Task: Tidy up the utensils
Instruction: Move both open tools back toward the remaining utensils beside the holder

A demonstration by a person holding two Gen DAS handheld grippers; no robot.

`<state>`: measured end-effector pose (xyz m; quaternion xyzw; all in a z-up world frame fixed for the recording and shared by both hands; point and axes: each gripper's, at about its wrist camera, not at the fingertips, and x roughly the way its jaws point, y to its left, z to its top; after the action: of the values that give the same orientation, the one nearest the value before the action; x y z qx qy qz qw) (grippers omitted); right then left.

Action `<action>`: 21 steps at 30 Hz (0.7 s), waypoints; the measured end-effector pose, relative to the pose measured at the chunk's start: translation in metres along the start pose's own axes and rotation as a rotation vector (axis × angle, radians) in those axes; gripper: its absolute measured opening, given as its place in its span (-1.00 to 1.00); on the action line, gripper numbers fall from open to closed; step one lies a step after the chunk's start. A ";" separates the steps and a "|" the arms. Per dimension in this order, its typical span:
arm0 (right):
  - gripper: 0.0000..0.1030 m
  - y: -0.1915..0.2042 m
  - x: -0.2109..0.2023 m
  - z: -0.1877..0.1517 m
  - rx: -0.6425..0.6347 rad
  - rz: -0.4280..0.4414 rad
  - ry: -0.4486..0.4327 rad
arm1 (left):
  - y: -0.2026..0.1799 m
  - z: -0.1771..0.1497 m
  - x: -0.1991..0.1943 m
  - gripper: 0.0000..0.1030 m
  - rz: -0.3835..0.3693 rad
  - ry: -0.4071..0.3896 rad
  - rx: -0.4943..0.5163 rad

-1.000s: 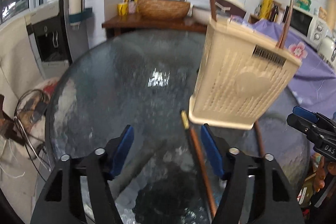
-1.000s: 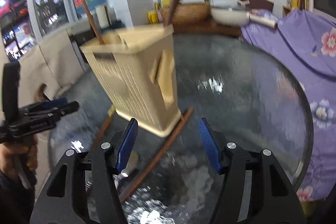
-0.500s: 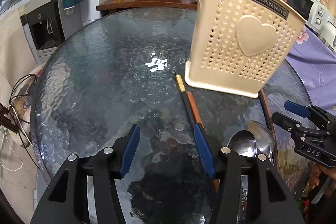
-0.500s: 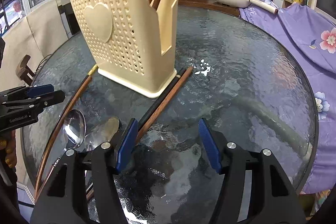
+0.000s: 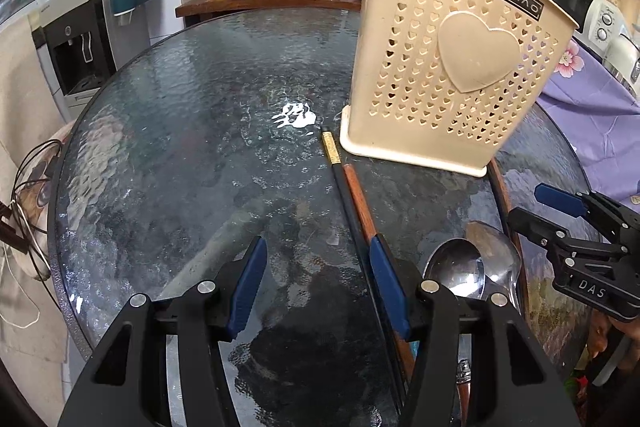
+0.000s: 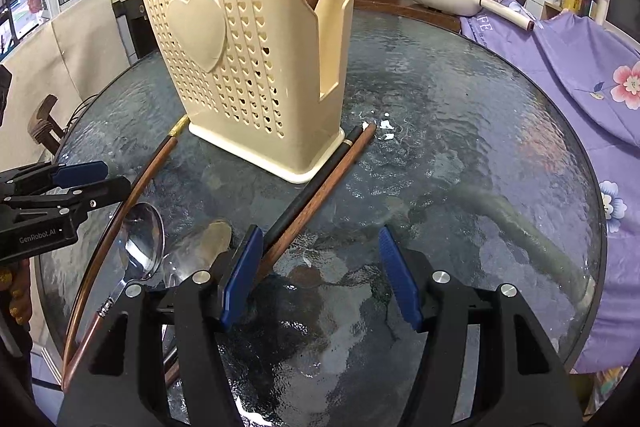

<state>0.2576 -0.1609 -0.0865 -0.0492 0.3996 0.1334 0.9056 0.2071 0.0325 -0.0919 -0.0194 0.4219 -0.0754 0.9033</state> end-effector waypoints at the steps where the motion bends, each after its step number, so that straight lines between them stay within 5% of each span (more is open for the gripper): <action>1: 0.18 0.000 0.000 0.000 0.000 0.004 0.001 | -0.001 0.001 0.000 -0.02 0.001 0.000 0.001; 21: 0.17 -0.030 -0.004 0.001 0.052 -0.030 0.018 | 0.014 0.007 -0.004 -0.05 0.018 0.007 -0.029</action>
<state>0.2643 -0.1907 -0.0829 -0.0331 0.4103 0.1089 0.9048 0.2112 0.0468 -0.0858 -0.0285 0.4264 -0.0614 0.9020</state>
